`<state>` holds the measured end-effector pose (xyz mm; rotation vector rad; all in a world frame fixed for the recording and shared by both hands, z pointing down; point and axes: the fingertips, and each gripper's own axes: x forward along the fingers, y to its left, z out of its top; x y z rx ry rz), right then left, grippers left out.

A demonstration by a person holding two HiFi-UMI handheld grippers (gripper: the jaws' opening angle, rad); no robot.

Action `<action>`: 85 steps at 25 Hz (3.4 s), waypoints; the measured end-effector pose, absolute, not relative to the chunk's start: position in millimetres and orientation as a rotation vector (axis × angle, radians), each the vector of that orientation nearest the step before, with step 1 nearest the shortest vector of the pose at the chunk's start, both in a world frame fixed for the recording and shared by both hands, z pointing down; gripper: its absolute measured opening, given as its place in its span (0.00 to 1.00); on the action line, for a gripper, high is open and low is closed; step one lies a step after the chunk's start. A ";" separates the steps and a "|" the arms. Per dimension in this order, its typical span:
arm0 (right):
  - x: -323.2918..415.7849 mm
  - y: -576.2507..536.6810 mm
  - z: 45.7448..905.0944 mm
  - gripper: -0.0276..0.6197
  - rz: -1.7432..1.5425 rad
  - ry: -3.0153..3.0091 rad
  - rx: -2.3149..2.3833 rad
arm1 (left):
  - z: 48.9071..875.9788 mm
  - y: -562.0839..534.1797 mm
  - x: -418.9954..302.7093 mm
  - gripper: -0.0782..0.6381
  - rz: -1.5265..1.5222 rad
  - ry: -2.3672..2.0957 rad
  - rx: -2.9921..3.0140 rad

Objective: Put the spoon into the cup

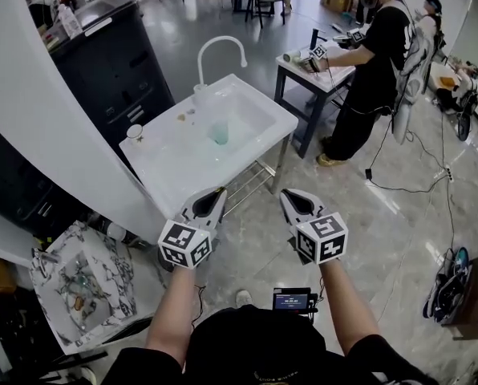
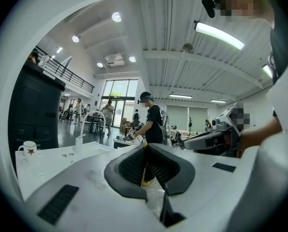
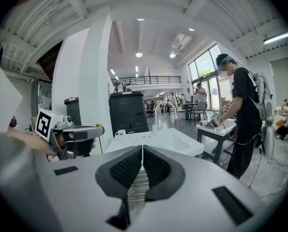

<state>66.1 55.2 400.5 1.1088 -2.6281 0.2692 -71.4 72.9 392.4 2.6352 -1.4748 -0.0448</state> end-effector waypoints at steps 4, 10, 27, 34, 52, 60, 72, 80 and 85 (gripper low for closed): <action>51.2 41.0 401.5 0.14 0.268 -2.624 1.118 | 393.4 55.8 -87.5 0.13 -0.065 -1.471 2.634; 38.0 23.7 408.2 0.14 0.279 -2.614 1.110 | 401.3 40.7 -99.7 0.13 -0.074 -1.466 2.618; 6.6 -87.2 417.7 0.14 0.297 -2.664 1.002 | 410.1 -62.5 -125.1 0.13 -0.060 -1.554 2.554; -3.4 -166.2 421.0 0.14 0.322 -2.672 0.924 | 413.2 -137.5 -133.6 0.13 -0.046 -1.602 2.496; -25.1 -306.3 428.1 0.14 0.372 -2.711 0.725 | 413.7 -268.4 -141.3 0.13 0.007 -1.718 2.382; -30.6 -318.2 430.6 0.14 0.385 -2.709 0.747 | 415.2 -286.1 -146.6 0.13 0.006 -1.696 2.400; -47.8 -320.9 420.7 0.14 0.397 -2.712 0.805 | 414.0 -295.5 -164.5 0.13 -0.015 -1.644 2.433; -50.2 -324.1 420.8 0.14 0.415 -2.716 0.799 | 415.8 -299.8 -169.1 0.13 -0.013 -1.647 2.426; -46.0 -327.1 424.1 0.14 0.431 -2.716 0.782 | 415.6 -304.1 -166.7 0.13 -0.020 -1.654 2.422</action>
